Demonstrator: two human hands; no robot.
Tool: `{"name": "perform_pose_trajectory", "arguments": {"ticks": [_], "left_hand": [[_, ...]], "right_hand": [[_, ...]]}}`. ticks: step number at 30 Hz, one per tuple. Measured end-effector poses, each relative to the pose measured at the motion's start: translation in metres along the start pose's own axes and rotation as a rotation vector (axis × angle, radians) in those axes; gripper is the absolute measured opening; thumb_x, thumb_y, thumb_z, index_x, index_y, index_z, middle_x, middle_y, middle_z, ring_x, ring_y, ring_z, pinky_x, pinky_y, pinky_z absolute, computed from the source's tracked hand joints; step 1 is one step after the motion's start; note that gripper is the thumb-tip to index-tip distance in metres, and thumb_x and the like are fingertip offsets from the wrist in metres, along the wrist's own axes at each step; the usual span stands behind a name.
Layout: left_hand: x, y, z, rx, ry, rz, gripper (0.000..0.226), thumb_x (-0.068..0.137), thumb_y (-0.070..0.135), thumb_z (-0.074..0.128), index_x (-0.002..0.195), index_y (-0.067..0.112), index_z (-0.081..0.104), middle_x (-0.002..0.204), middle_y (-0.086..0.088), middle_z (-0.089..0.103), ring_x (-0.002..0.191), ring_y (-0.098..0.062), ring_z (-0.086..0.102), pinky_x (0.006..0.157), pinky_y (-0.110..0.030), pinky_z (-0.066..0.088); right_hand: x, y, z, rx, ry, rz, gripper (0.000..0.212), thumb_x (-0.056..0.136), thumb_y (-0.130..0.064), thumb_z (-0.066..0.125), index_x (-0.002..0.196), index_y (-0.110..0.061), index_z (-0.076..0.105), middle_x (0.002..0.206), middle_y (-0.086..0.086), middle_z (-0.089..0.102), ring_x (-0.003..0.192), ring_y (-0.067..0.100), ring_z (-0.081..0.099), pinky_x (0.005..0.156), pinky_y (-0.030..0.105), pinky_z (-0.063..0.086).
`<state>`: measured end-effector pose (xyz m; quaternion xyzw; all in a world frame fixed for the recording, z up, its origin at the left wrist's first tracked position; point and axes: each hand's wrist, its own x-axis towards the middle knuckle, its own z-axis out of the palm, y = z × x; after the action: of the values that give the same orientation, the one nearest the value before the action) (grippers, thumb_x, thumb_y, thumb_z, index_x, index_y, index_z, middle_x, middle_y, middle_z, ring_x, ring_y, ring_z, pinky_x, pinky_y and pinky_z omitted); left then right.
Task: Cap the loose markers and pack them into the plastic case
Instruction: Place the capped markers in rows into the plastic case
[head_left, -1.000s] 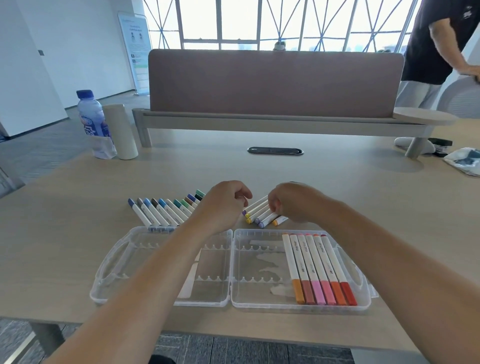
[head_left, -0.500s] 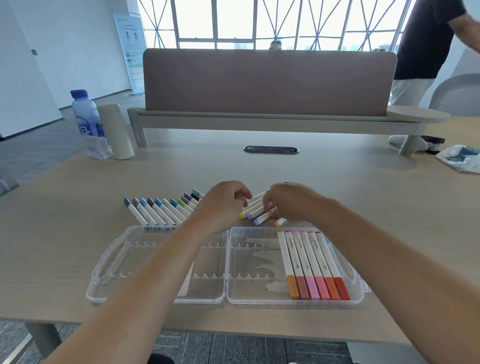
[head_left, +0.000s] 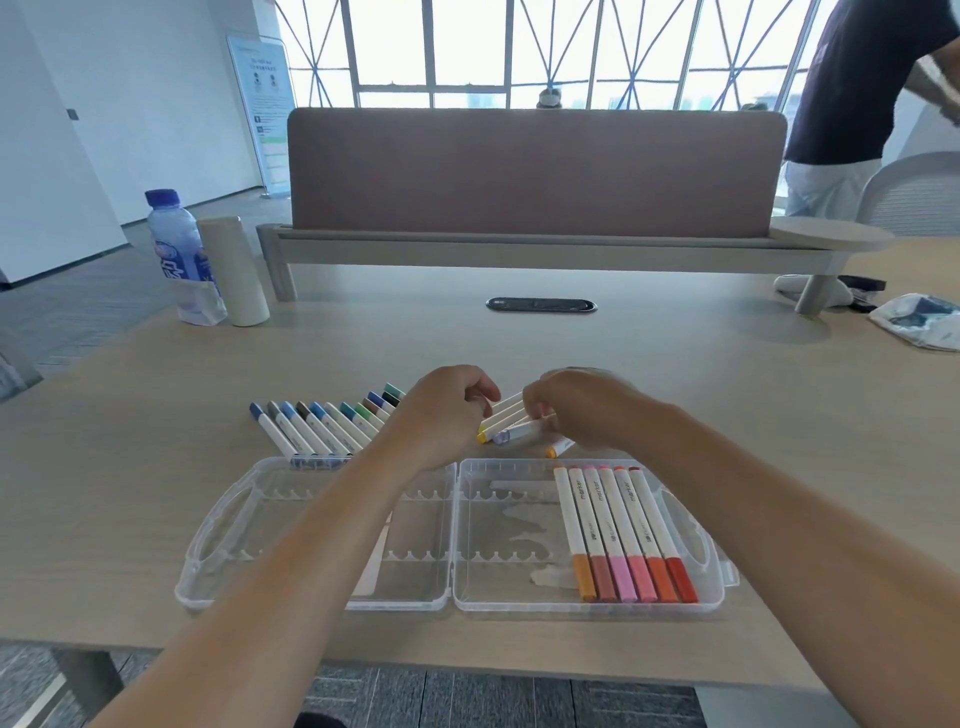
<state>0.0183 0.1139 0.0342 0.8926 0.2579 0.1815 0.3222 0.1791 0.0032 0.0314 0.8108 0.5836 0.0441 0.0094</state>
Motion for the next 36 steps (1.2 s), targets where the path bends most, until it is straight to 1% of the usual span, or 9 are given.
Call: {"name": "perform_pose_trajectory", "arguments": {"ticks": [4,12,15,19,22,27,30,32,36], "left_hand": [[0.0,-0.001,0.0,-0.009,0.005,-0.003,0.025,0.1,0.011,0.046,0.107,0.022,0.067,0.099,0.006,0.07,0.091,-0.012,0.065,0.083,-0.033,0.056],[0.001,-0.001,0.002,0.007,0.024,0.005,0.025,0.101,0.011,0.045,0.107,0.022,0.067,0.097,0.007,0.069,0.089,-0.011,0.065,0.083,-0.033,0.057],[0.001,-0.003,0.0,-0.007,0.028,0.0,0.027,0.1,0.009,0.044,0.106,0.021,0.068,0.096,0.005,0.07,0.088,-0.011,0.065,0.079,-0.03,0.056],[0.002,-0.004,-0.001,-0.002,0.047,0.003,0.029,0.1,0.007,0.043,0.106,0.019,0.068,0.097,0.003,0.07,0.086,-0.011,0.065,0.07,-0.022,0.051],[0.004,-0.006,-0.004,-0.005,0.06,-0.008,0.029,0.1,0.007,0.042,0.105,0.02,0.068,0.096,0.005,0.07,0.082,-0.009,0.064,0.065,-0.018,0.05],[0.005,-0.01,-0.006,-0.013,0.072,-0.024,0.029,0.1,0.007,0.042,0.104,0.023,0.066,0.095,0.007,0.068,0.083,-0.009,0.063,0.07,-0.016,0.05],[0.006,-0.011,-0.006,-0.009,0.062,-0.033,0.028,0.1,0.008,0.043,0.102,0.025,0.065,0.096,0.008,0.068,0.083,-0.009,0.063,0.071,-0.016,0.049],[0.008,-0.013,-0.006,0.003,0.051,-0.039,0.027,0.1,0.009,0.044,0.102,0.027,0.065,0.099,0.008,0.069,0.084,-0.009,0.064,0.075,-0.02,0.05],[0.013,-0.017,-0.007,0.019,0.041,-0.042,0.025,0.1,0.012,0.045,0.104,0.028,0.064,0.103,0.008,0.069,0.085,-0.01,0.064,0.067,-0.019,0.047]], "right_hand": [[-0.001,0.003,-0.003,0.029,0.023,-0.001,0.013,0.092,-0.025,0.066,0.091,-0.035,0.059,0.1,-0.008,0.067,0.087,0.016,0.059,0.073,0.03,0.05],[0.0,-0.001,0.002,0.014,0.034,-0.026,0.019,0.088,-0.019,0.07,0.102,-0.031,0.069,0.107,-0.008,0.066,0.087,0.012,0.054,0.081,0.031,0.052],[0.002,-0.002,0.004,0.003,0.032,-0.024,0.019,0.088,-0.021,0.072,0.104,-0.032,0.07,0.108,-0.009,0.065,0.091,0.013,0.057,0.083,0.031,0.052],[0.004,-0.003,0.006,-0.01,-0.002,-0.013,0.018,0.088,-0.025,0.07,0.102,-0.035,0.071,0.101,-0.011,0.062,0.088,0.013,0.055,0.079,0.03,0.049],[0.005,-0.004,0.004,-0.018,-0.017,-0.025,0.016,0.088,-0.024,0.071,0.101,-0.034,0.07,0.097,-0.012,0.057,0.084,0.012,0.051,0.079,0.031,0.051],[0.005,-0.004,0.0,-0.011,-0.028,-0.035,0.021,0.088,-0.016,0.068,0.105,-0.03,0.068,0.104,-0.009,0.06,0.088,0.013,0.053,0.083,0.034,0.052],[0.014,-0.006,0.0,-0.005,0.064,-0.02,0.021,0.091,-0.01,0.062,0.106,-0.026,0.066,0.106,-0.007,0.062,0.087,0.015,0.057,0.078,0.03,0.051],[0.024,-0.009,-0.001,0.004,0.119,-0.017,0.019,0.095,-0.015,0.059,0.108,-0.026,0.067,0.108,-0.006,0.062,0.09,0.016,0.059,0.079,0.031,0.051],[0.043,-0.016,-0.002,0.016,0.082,-0.027,0.019,0.096,-0.023,0.06,0.111,-0.03,0.069,0.114,-0.009,0.063,0.105,0.016,0.061,0.089,0.033,0.049]]}}
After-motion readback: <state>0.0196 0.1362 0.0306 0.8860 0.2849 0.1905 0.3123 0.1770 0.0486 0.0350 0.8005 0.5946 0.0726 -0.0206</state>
